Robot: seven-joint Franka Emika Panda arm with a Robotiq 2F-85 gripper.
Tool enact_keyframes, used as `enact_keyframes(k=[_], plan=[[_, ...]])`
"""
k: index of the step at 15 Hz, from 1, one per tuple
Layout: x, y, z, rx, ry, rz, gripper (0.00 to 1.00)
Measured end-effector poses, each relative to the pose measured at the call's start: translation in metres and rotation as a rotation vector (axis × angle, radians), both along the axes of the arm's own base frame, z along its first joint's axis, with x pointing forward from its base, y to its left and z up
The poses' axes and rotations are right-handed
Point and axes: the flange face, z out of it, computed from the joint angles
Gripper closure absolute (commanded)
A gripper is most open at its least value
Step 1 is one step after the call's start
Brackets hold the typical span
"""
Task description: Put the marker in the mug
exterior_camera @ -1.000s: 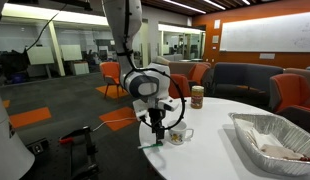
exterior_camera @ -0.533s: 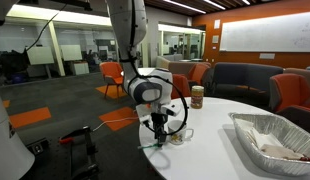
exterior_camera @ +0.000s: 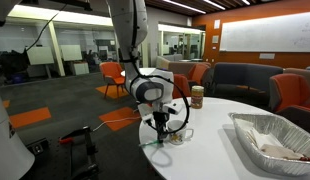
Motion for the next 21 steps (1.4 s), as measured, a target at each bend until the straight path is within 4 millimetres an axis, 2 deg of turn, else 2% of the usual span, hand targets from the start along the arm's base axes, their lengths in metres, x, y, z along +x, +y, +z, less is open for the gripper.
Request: enact_keyframes(k=[4, 7, 9, 13, 16, 19, 21], plan=[[0.008, 0.023, 0.015, 0.027, -0.045, 0.047, 0.95], [0.018, 0.037, 0.046, 0.030, -0.128, 0.071, 0.95], [0.026, 0.035, 0.071, 0.019, -0.216, 0.070, 0.95], [0.036, 0.014, 0.120, -0.001, -0.347, 0.025, 0.95], [0.042, -0.018, 0.149, -0.046, -0.430, -0.025, 0.95], [0.044, -0.056, 0.165, -0.130, -0.495, -0.082, 0.95], [0.043, -0.068, 0.169, -0.189, -0.516, -0.094, 0.95]])
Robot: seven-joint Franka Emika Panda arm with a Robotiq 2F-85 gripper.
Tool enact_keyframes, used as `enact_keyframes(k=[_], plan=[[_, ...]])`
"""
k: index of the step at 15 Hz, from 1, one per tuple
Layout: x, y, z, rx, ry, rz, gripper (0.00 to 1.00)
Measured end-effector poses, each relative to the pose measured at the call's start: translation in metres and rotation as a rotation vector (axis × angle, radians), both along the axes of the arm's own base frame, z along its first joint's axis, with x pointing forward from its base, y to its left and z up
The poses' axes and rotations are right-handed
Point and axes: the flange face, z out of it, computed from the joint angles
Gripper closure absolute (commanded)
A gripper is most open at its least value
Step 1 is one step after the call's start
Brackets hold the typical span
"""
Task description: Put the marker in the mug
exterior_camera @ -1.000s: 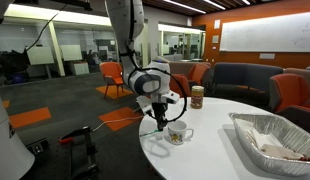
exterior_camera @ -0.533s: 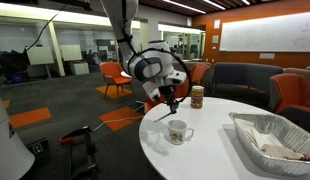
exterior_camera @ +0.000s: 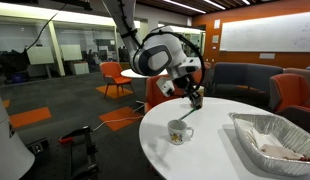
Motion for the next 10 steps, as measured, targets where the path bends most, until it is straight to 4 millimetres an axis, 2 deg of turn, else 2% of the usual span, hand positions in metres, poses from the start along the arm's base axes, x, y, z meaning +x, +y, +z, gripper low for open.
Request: enact_keyframes(k=[2, 7, 10], plan=[[-0.001, 0.007, -0.005, -0.039, -0.005, -0.008, 0.95], [-0.007, 0.053, -0.030, -0.087, -0.046, -0.049, 0.95], [-0.011, 0.065, -0.037, -0.131, -0.114, -0.122, 0.95]])
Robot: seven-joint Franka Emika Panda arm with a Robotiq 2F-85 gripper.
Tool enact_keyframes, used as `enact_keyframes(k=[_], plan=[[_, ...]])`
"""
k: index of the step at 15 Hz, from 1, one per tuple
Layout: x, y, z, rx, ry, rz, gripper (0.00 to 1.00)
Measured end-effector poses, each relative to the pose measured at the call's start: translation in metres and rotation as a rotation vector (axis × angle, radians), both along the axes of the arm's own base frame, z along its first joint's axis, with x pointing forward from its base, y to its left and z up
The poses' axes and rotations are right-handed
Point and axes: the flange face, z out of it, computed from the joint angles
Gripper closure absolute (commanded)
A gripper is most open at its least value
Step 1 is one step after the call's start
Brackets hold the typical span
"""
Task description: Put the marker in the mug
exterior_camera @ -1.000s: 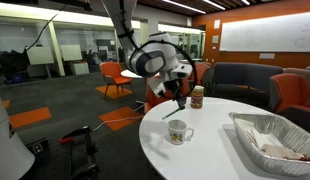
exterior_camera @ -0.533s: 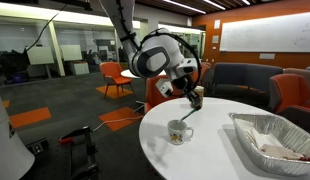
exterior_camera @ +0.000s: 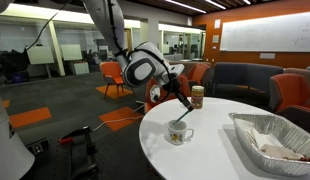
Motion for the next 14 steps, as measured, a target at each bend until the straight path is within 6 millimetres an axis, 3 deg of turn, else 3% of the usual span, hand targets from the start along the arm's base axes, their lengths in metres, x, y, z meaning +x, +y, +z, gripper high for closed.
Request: enact_keyframes(k=[7, 11, 12, 14], plan=[[-0.015, 0.024, -0.020, -0.131, -0.076, -0.049, 0.95], [-0.013, 0.038, -0.032, -0.161, -0.109, -0.045, 0.92], [-0.012, 0.041, -0.032, -0.170, -0.117, -0.041, 0.53], [-0.010, 0.044, -0.035, -0.185, -0.119, -0.037, 0.46]])
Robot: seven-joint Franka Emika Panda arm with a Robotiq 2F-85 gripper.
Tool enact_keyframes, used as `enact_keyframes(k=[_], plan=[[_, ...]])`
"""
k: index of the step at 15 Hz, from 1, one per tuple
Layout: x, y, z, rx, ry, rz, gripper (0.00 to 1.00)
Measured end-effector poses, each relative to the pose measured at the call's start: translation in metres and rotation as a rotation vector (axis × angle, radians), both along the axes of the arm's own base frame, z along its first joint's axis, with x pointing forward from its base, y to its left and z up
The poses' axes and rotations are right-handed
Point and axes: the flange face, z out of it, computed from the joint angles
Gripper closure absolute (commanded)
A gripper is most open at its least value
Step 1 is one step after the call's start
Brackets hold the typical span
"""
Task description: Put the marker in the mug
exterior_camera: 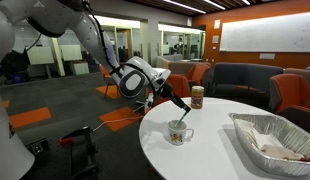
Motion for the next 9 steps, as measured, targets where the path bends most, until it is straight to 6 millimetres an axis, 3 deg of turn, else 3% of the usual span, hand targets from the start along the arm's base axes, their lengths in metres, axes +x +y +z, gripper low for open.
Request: enact_keyframes(k=[3, 6, 9], plan=[[0.000, 0.005, -0.001, 0.011, 0.028, -0.002, 0.24], [0.007, 0.014, 0.017, 0.065, 0.034, 0.012, 0.01], [0.019, 0.016, 0.055, 0.156, 0.047, 0.035, 0.00]])
